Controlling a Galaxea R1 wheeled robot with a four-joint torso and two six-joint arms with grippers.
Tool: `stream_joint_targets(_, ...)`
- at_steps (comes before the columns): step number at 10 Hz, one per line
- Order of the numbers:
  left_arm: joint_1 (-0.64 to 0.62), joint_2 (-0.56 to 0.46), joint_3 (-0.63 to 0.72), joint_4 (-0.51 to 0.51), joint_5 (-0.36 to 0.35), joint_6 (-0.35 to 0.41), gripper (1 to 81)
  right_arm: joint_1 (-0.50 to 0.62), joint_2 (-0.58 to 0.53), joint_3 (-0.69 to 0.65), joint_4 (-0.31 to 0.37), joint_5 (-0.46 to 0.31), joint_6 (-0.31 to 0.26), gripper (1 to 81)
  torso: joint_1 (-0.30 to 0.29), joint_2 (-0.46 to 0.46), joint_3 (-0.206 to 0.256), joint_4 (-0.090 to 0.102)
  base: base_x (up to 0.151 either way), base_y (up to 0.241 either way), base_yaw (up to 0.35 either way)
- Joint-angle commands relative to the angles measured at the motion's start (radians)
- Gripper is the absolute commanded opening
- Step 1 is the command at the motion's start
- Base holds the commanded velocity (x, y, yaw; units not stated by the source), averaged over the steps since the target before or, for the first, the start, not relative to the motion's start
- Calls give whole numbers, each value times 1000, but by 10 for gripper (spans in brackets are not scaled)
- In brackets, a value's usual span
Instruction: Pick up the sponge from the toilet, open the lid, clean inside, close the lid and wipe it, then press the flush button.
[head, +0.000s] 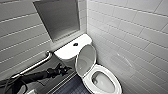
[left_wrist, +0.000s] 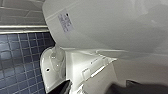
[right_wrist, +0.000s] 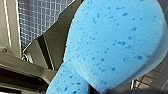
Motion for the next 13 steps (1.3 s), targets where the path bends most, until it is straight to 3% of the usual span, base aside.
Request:
stream_joint_targets(1, -140, 16, 12, -22, 75, 0, 811, -14, -27, 14, -22, -57, 1, 10, 0, 0, 0, 0, 0, 0, 0)
stream_joint_targets(5, -126, 76, 76, -5, 135, 9, 811, -9, -15, 2, -22, -57, 1, 10, 0, 0, 0, 0, 0, 0, 0)
stream_joint_targets(8, -100, 70, 148, 33, 140, 14, 811, -8, -15, -3, -22, -57, 2, 10, 0, 0, 0, 0, 0, 0, 0)
stream_joint_targets(9, -77, 65, 152, 88, 173, 14, 811, -8, -15, -6, -22, -57, 2, 10, 0, 0, 0, 0, 0, 0, 0)
stream_joint_targets(10, -43, 50, 183, 177, 274, 38, 811, -11, -15, -9, -22, -55, 2, 10, 0, 0, 0, 0, 0, 0, 0)
stream_joint_targets(11, 11, 16, 249, 271, 341, 133, 811, -8, -15, -10, -22, -55, 2, 10, 0, 0, 0, 0, 0, 0, 0)
stream_joint_targets(13, 182, -77, 290, 360, 344, 290, 811, 1, -15, -4, -22, -57, 2, 10, 0, 0, 0, 0, 0, 0, 0)
